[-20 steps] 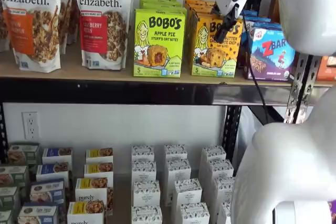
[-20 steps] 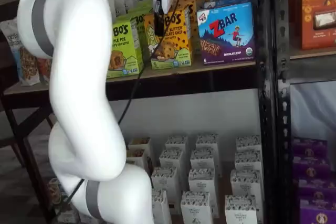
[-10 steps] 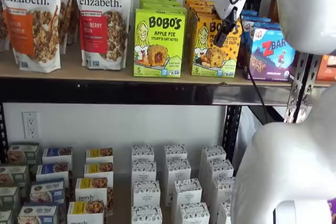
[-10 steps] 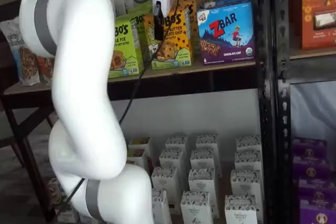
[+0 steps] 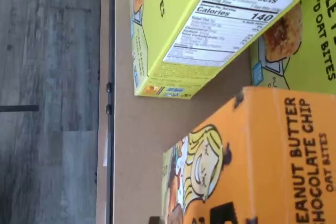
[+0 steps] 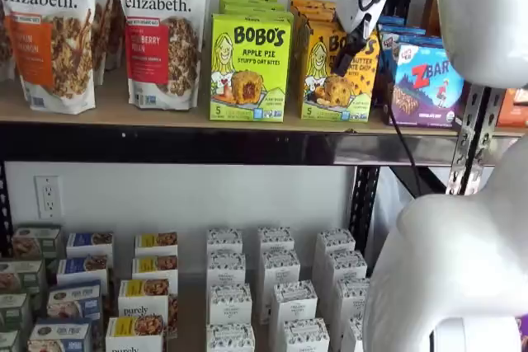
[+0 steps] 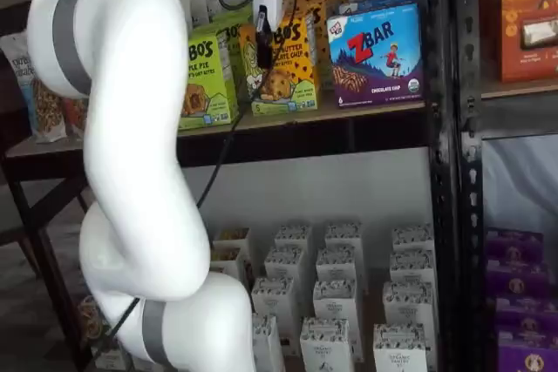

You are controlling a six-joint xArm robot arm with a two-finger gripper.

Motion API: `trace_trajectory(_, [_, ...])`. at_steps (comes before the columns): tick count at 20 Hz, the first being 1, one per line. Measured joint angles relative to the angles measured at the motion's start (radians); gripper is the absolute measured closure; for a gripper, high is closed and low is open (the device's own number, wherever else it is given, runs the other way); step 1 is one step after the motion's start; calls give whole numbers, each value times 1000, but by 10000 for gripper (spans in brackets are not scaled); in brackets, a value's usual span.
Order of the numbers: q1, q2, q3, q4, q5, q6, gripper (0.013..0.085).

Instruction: Pick up the orange box on the top shelf, the fifth box from the left

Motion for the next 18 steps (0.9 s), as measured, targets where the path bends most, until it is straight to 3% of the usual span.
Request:
trace_trajectory(5, [1, -4, 8, 1, -8, 0, 410])
trace_trajectory(18, [4, -2, 5, 4, -2, 3, 410])
